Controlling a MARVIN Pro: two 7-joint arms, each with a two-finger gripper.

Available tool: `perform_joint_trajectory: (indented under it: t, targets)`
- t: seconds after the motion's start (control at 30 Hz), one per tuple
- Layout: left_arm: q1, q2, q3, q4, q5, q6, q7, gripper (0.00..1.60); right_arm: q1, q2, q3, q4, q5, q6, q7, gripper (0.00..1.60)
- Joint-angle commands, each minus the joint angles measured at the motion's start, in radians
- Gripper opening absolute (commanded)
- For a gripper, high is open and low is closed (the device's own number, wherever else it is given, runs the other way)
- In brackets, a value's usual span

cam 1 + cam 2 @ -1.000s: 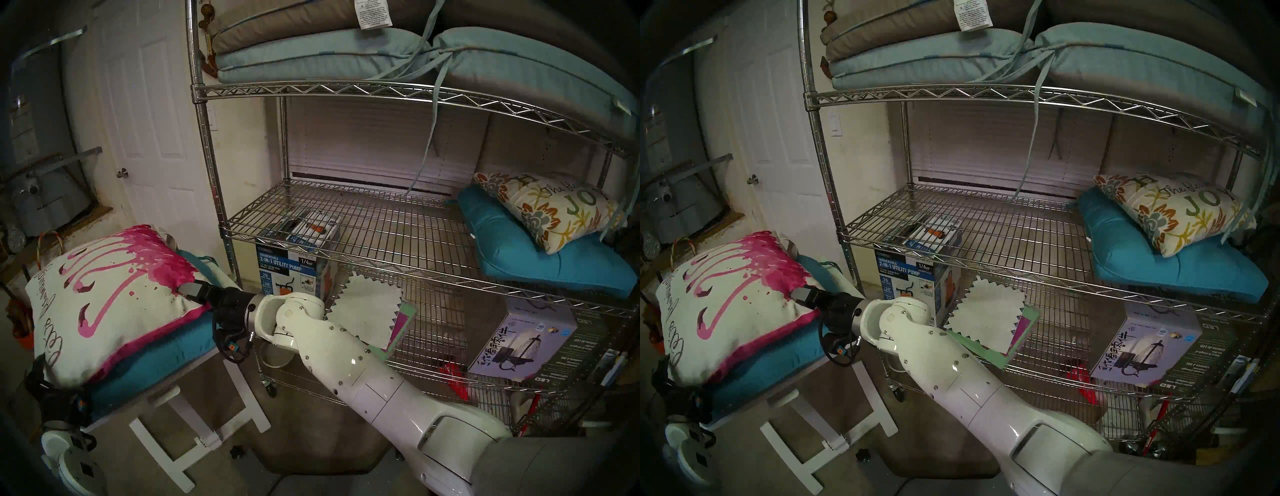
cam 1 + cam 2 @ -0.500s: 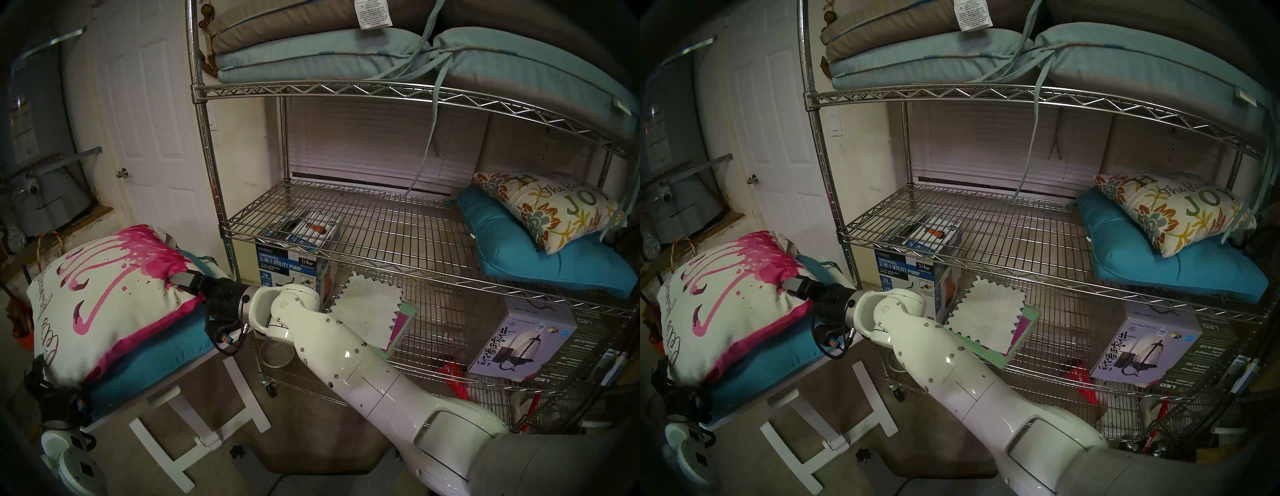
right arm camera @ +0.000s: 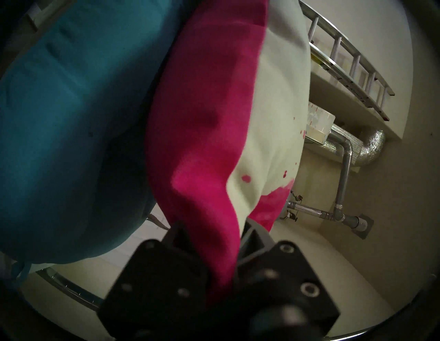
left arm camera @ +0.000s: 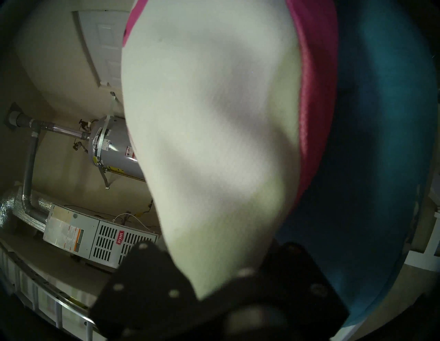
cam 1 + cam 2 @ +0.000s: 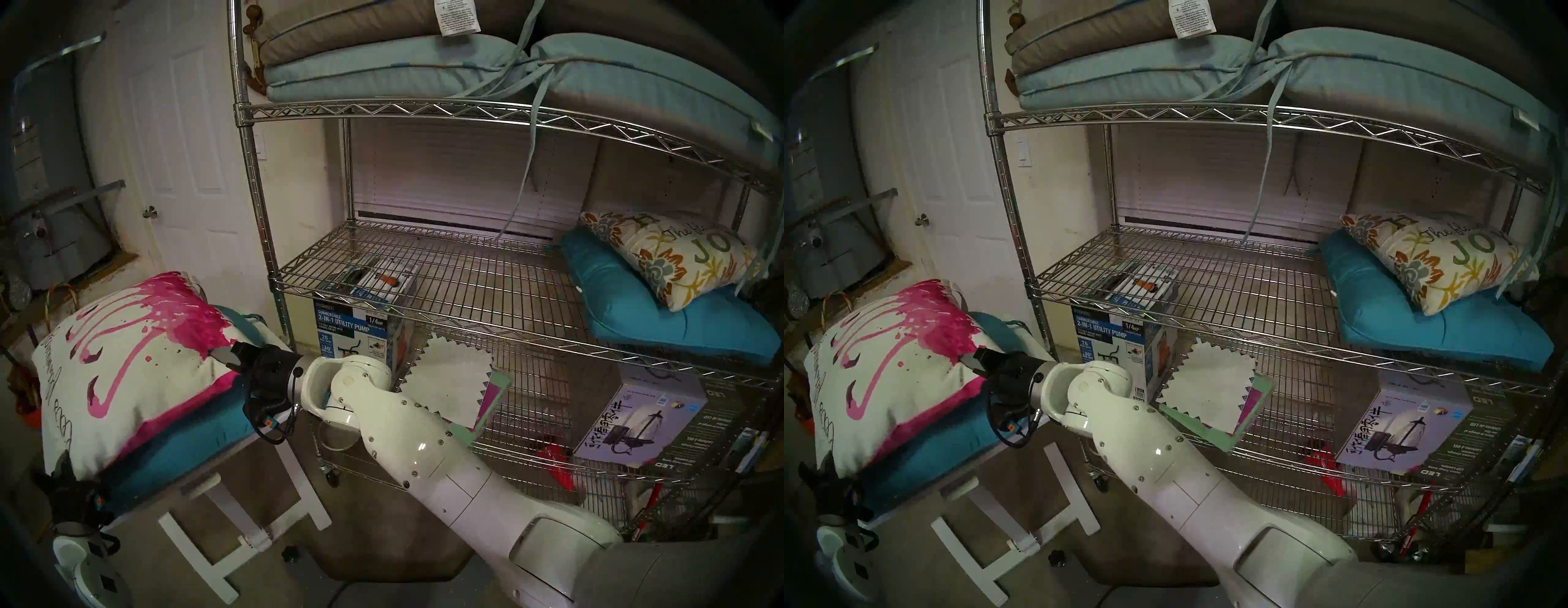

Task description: Put cushion on the shelf

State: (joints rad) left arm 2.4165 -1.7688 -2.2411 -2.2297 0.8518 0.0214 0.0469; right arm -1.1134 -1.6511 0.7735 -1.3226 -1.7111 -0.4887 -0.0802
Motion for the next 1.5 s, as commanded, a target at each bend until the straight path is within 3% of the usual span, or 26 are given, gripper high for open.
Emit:
perform_joint_trajectory:
  t: [0.0, 0.37, 0.4, 0.8, 1.13, 1.47]
  targets:
    - [0.003, -0.001, 0.041, -0.039, 0.024, -0.029, 0.019, 0.0, -0.044, 0.033, 0.023, -0.114, 0.029, -0.006, 0.0, 0.0]
    - [0.025, -0.02, 0.124, -0.123, 0.072, -0.038, 0.014, 0.0, -0.104, 0.118, 0.061, -0.245, 0.046, -0.019, -0.006, 0.0]
    - [0.026, -0.021, 0.13, -0.131, 0.075, -0.04, 0.012, 0.0, -0.095, 0.114, 0.063, -0.225, 0.047, -0.022, -0.022, 0.0]
    - [0.061, -0.031, 0.233, -0.214, 0.119, -0.054, 0.004, 0.0, -0.148, 0.172, 0.085, -0.35, 0.076, -0.058, -0.069, 0.0]
    - [0.064, -0.018, 0.248, -0.214, 0.139, -0.061, 0.025, 0.0, -0.185, 0.199, 0.086, -0.438, 0.101, -0.07, -0.114, 0.0]
    - [0.065, -0.007, 0.259, -0.214, 0.154, -0.073, 0.042, 0.0, -0.237, 0.276, 0.136, -0.555, 0.114, -0.063, -0.128, 0.0]
